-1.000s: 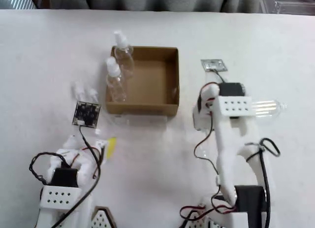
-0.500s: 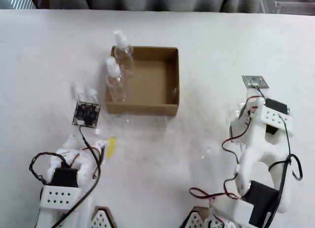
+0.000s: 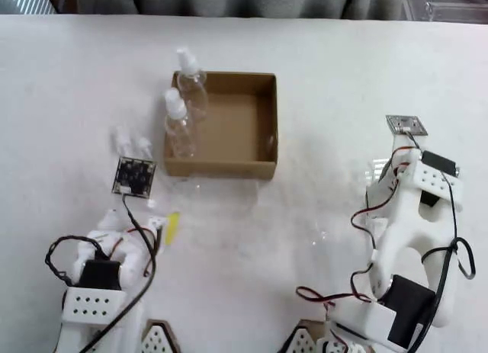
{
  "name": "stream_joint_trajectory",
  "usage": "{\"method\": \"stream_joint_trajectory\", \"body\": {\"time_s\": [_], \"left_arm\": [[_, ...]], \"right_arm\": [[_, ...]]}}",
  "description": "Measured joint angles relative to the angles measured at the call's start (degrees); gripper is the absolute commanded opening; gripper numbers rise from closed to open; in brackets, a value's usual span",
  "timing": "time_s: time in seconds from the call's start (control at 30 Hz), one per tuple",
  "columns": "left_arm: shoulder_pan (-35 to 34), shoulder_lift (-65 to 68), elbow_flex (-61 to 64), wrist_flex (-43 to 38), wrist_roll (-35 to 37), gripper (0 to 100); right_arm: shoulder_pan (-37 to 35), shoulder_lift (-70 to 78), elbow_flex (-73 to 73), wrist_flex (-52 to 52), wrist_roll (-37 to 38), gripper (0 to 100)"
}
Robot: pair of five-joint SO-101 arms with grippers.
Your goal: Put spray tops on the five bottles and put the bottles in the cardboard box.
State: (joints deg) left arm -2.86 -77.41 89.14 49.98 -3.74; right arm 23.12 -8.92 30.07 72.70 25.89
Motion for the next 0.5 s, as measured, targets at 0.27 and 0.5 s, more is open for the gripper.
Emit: {"method": "stream_joint_trajectory", "body": {"time_s": [0.27, 0.5], "left_arm": [[0.0, 0.0, 0.0, 0.0, 0.0, 24], [0.0, 0.0, 0.0, 0.0, 0.0, 24]], "right_arm": [[-2.0, 0.0, -5.6, 17.7, 0.1, 7.4], [-7.7, 0.0, -5.6, 23.9, 0.2, 7.0]]}}
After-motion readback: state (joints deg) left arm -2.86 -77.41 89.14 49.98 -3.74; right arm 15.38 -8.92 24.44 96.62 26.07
